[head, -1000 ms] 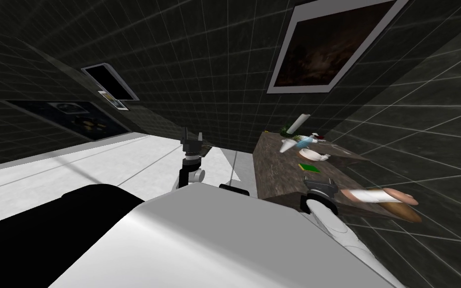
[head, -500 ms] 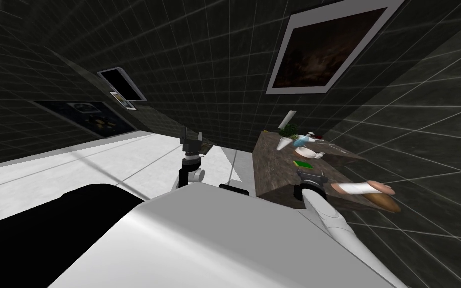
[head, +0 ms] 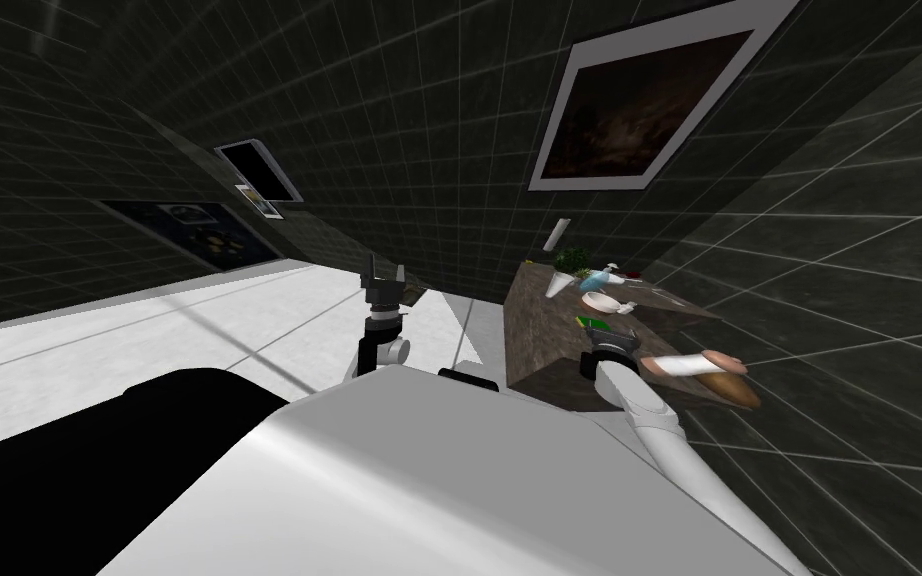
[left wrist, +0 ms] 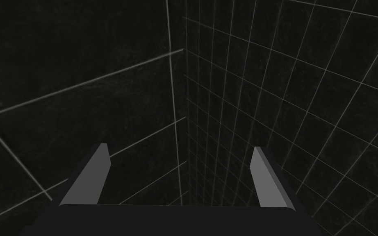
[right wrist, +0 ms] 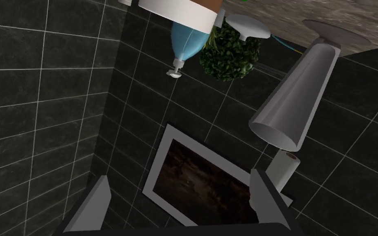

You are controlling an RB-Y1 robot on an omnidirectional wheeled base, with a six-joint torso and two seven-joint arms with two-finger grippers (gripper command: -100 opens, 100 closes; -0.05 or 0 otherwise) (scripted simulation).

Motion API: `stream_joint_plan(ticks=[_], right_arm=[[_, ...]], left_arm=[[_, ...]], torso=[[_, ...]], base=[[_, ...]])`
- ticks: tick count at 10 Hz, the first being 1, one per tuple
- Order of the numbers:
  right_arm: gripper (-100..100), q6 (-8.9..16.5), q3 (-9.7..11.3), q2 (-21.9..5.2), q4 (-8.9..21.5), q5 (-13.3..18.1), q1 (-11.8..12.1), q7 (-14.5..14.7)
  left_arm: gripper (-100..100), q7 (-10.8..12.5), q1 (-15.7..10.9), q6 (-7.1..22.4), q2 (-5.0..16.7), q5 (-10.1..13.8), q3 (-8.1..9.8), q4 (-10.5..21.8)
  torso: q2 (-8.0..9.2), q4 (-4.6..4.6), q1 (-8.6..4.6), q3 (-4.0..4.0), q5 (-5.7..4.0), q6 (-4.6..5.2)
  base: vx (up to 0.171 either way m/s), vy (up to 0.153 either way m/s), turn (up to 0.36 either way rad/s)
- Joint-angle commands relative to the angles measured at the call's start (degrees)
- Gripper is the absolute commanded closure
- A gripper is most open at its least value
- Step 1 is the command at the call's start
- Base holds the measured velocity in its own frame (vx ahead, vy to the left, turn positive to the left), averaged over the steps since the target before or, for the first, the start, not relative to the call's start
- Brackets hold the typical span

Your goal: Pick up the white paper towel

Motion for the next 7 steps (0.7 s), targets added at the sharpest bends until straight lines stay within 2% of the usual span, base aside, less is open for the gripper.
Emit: stream_joint_plan(ticks=[1, 4, 5, 6, 7], right_arm=[[-100, -1.86, -1.54, 1.2, -0.97, -2.25, -2.24, -1.99], [-100, -3.39, -3.25, 1.86, -1.46, -4.08, -4.42, -3.62], [-100, -2.92, -2.68, 1.93, -1.23, -3.54, -4.1, -3.29], [0, -2.95, -2.74, 1.96, -1.33, -3.66, -4.18, -3.23], [-100, -1.7, -3.71, 0.65, 1.55, -3.28, -5.9, -4.54]], left_arm=[[0, 0.0, 0.0, 0.0, 0.0, 0.0, 0.0, 0.0], [0, 0.0, 0.01, 0.0, 0.0, 0.0, 0.0, 0.0], [0, 0.0, 0.01, 0.0, 0.01, 0.0, 0.01, 0.0], [0, 0.0, 0.01, 0.0, 0.0, 0.0, 0.0, 0.0], [0, 0.0, 0.01, 0.0, -0.01, 0.0, -0.01, 0.0]], torso=[[0.0, 0.0, 0.0, 0.0, 0.0, 0.0], [-0.14, -0.03, -0.08, -0.08, -0.02, 0.02], [-0.3, -0.06, -0.18, -0.17, -0.03, 0.01], [-0.3, -0.08, 0.07, -0.18, -0.01, 0.02], [-0.26, -0.07, 0.31, -0.16, 0.05, 0.01]], base=[[-0.066, -0.14, 0.036], [-0.012, -0.151, 0.013], [0.02, -0.084, 0.015], [0.002, -0.015, 0.002], [-0.115, -0.051, 0.274]])
